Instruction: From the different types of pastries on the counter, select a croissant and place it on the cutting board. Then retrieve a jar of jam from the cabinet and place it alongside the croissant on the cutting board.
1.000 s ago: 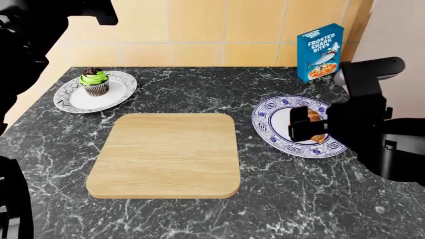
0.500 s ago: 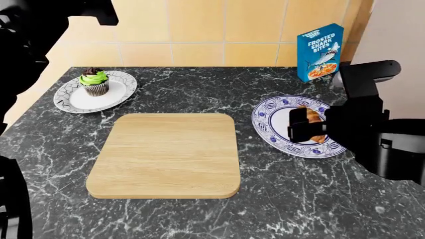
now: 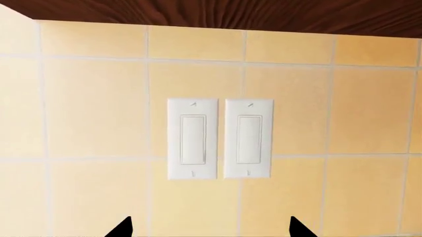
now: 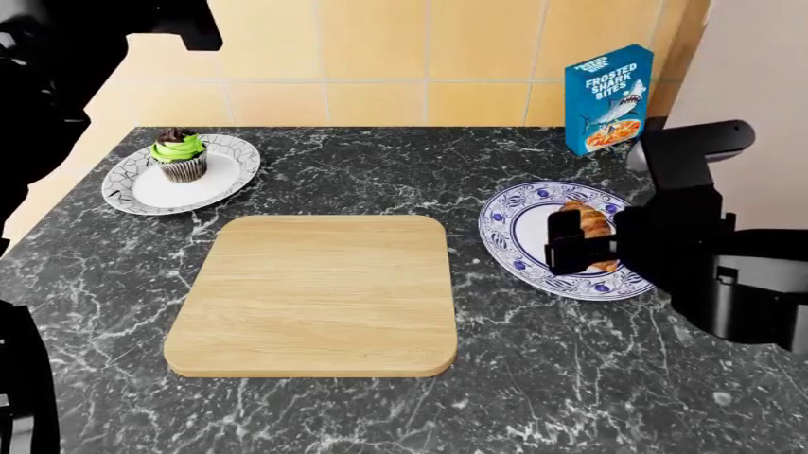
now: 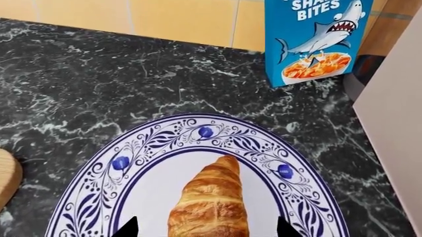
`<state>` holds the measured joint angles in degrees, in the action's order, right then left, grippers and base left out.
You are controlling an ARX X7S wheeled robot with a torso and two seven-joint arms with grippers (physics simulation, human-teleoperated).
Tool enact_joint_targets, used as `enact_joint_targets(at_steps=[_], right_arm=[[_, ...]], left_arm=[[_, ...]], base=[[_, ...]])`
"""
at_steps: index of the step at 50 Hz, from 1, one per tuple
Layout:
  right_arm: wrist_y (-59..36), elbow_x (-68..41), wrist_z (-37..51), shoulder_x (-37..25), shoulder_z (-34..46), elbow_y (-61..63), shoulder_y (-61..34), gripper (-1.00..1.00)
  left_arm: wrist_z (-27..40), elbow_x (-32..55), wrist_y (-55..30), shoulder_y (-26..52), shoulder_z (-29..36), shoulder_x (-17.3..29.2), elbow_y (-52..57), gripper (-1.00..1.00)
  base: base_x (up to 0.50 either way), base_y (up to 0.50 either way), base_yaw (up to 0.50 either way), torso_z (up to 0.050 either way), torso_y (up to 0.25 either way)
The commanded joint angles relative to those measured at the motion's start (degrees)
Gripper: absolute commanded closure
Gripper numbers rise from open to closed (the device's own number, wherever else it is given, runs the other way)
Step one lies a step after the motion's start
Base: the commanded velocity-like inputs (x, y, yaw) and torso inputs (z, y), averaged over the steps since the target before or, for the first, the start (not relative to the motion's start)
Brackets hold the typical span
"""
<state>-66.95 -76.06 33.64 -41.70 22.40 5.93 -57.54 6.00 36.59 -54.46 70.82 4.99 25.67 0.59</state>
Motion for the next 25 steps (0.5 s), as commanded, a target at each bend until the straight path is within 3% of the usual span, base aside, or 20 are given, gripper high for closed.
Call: enact_joint_targets(at_steps=[1, 25], right_arm=[[0.2, -0.1, 0.0, 0.1, 0.3, -0.3, 0.3, -1.00], [1.4, 1.2, -1.0, 0.2, 1.3, -1.9, 0.8, -1.00]], left_arm=[[0.1, 0.2, 0.1, 0.0, 0.0, 0.1, -0.1, -1.00], [-0.1, 0.2, 0.6, 0.5, 0.6, -0.1, -0.8, -1.00]], base=[[0.00, 0.00, 0.00, 0.000, 0.000], [0.00, 0.00, 0.00, 0.000, 0.000]])
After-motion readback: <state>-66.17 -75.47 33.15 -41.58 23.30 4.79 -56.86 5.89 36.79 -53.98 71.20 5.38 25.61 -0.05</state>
